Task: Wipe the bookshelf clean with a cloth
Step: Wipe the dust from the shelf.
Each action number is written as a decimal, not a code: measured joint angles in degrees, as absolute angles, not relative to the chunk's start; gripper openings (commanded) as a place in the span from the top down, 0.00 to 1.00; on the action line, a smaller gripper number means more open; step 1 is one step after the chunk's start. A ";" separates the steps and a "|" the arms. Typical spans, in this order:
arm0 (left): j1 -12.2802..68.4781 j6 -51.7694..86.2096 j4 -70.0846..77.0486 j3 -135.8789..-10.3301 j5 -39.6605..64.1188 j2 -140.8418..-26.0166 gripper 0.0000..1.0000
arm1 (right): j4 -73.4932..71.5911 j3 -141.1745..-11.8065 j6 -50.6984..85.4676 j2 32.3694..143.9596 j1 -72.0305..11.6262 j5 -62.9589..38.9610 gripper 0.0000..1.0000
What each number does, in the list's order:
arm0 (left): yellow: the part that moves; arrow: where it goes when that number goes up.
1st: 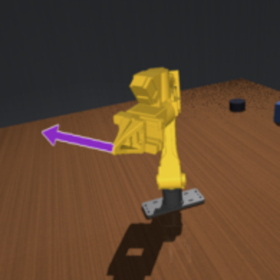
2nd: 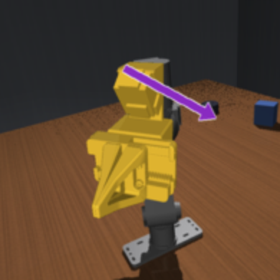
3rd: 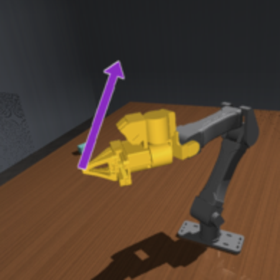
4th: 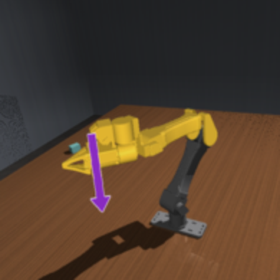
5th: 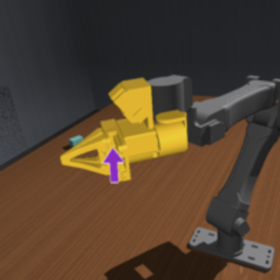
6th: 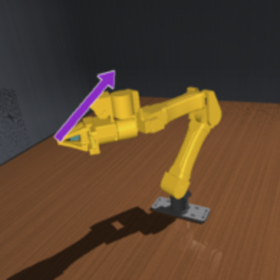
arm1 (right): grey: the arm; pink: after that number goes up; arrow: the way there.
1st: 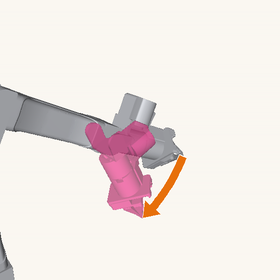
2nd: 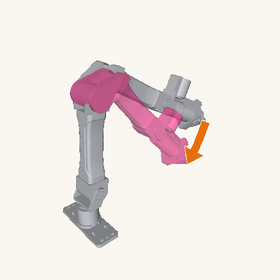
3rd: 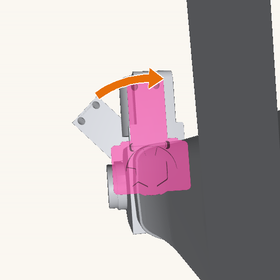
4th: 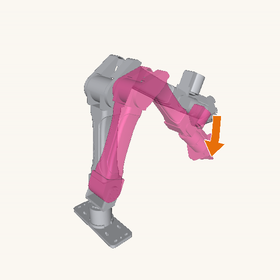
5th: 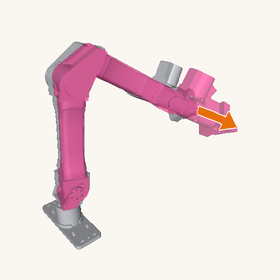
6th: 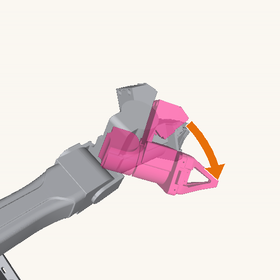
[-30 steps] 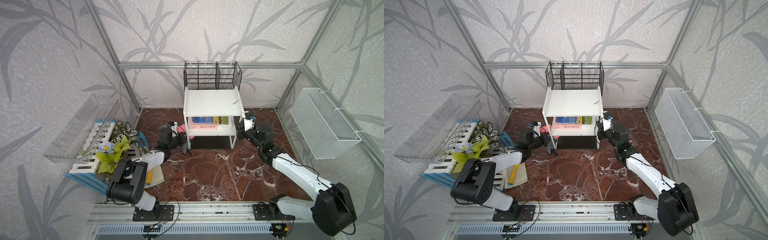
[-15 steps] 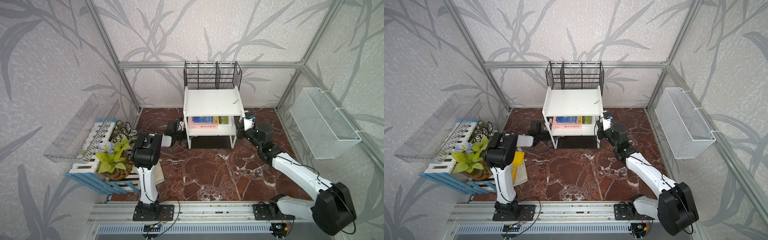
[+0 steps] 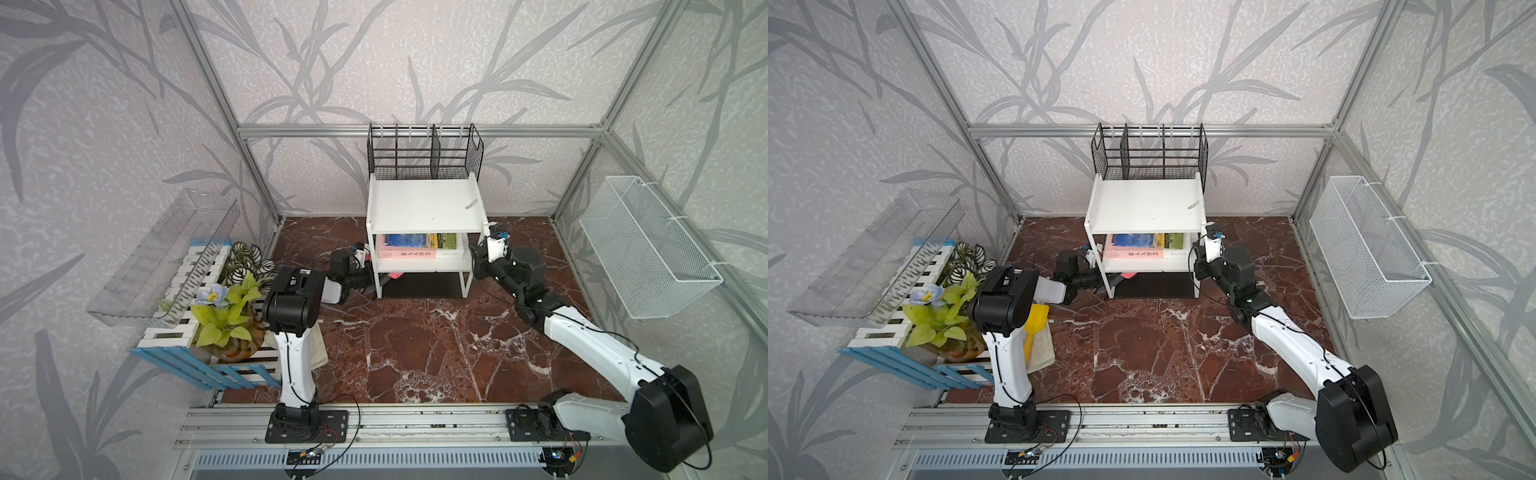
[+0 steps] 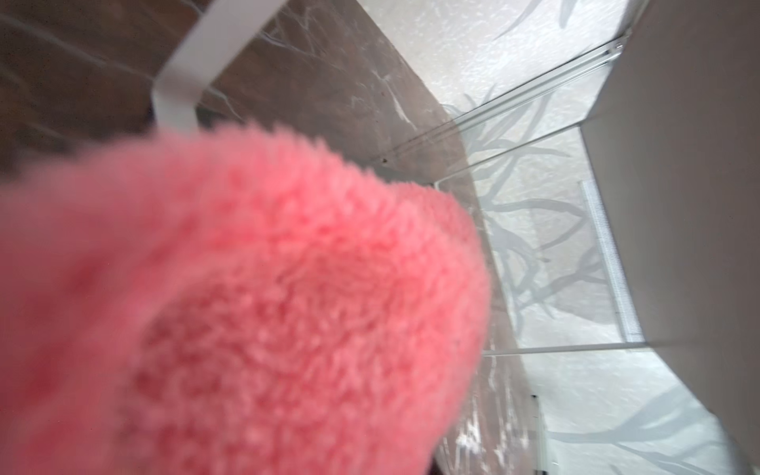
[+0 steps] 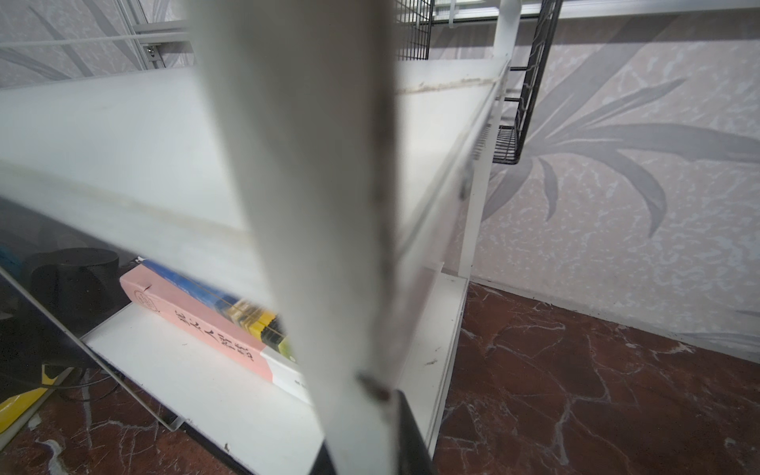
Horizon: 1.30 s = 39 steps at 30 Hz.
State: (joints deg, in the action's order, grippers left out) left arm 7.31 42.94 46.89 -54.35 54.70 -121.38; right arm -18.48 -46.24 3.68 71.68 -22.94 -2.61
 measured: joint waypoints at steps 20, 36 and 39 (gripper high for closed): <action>8.21 32.82 27.31 -56.29 54.30 -117.45 1.00 | -17.41 -46.68 3.77 71.57 -22.92 -2.52 1.00; 4.97 28.34 17.89 -71.81 46.00 -123.15 1.00 | -15.40 -47.83 4.21 71.70 -23.00 -2.50 1.00; 2.28 29.91 18.17 -69.80 42.61 -119.28 1.00 | -15.38 -47.83 4.23 71.70 -23.00 -2.46 1.00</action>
